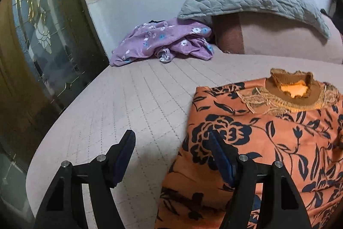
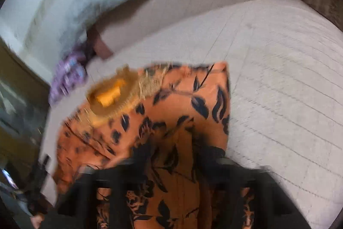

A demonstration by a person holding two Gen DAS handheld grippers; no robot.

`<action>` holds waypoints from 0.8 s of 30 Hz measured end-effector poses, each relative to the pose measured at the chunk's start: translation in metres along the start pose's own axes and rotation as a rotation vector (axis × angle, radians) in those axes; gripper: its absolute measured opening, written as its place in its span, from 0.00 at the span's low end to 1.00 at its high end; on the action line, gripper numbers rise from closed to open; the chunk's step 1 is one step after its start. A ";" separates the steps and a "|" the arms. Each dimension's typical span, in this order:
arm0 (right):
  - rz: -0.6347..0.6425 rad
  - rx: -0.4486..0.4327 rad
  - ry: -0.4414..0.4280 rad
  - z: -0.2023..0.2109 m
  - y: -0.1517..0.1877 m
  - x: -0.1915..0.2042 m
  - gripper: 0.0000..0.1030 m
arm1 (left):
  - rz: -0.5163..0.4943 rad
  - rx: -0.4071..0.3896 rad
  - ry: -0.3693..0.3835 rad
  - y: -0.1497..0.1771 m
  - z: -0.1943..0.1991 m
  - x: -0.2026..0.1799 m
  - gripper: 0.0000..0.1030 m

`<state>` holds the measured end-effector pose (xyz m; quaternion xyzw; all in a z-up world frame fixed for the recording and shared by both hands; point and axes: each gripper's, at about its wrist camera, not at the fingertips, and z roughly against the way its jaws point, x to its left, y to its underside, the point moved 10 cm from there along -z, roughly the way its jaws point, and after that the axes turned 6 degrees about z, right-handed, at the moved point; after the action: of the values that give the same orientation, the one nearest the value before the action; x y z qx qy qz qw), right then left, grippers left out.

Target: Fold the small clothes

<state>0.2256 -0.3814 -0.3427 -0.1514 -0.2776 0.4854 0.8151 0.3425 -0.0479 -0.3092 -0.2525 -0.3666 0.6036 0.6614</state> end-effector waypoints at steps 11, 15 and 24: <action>0.051 -0.316 0.057 0.078 -0.048 0.006 0.11 | -0.061 -0.008 0.009 0.006 -0.001 -0.020 0.70; -0.097 -0.084 0.043 0.010 -0.014 -0.039 0.15 | -0.129 0.074 0.003 0.023 -0.015 -0.031 0.70; -0.114 -0.327 0.044 0.079 -0.033 -0.046 0.16 | -0.062 -0.004 0.067 0.008 0.001 -0.030 0.70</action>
<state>0.1845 -0.4391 -0.2760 -0.2765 -0.3429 0.3836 0.8117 0.3365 -0.0759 -0.3204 -0.2624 -0.3531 0.5735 0.6911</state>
